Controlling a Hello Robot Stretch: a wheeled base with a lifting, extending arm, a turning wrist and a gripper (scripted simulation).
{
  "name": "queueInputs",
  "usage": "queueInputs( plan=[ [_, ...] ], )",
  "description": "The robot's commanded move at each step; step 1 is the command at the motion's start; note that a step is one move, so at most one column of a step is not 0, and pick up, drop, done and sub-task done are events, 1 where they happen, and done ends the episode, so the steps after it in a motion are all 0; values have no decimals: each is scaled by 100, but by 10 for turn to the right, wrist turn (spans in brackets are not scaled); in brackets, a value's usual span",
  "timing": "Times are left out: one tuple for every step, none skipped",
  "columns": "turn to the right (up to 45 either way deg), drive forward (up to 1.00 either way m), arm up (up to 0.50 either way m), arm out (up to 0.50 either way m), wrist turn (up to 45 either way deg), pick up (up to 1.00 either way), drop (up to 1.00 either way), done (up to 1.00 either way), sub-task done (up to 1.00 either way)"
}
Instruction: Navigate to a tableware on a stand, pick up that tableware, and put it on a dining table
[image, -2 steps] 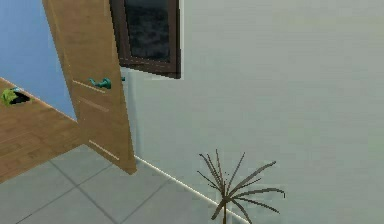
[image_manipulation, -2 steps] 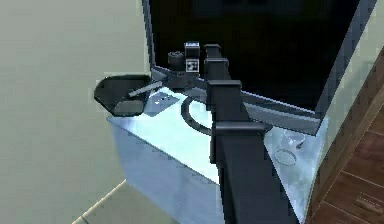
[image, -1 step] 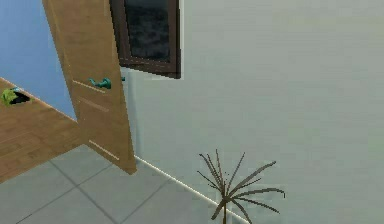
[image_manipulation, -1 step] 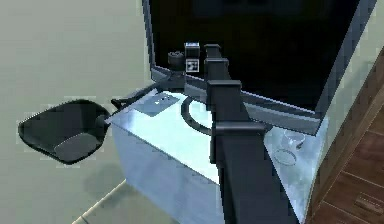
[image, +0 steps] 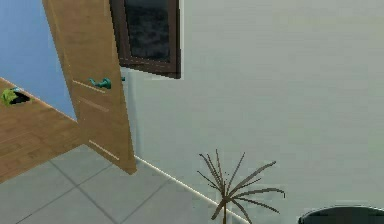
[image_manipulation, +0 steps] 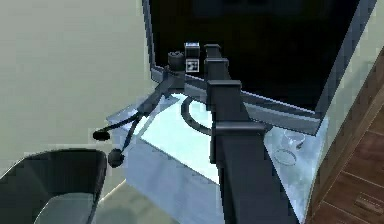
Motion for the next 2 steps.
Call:
queueInputs(
  plan=[
    [0,0,0,-36,0,0,0,0,0],
    [-450,0,0,0,0,0,0,0,0]
  ],
)
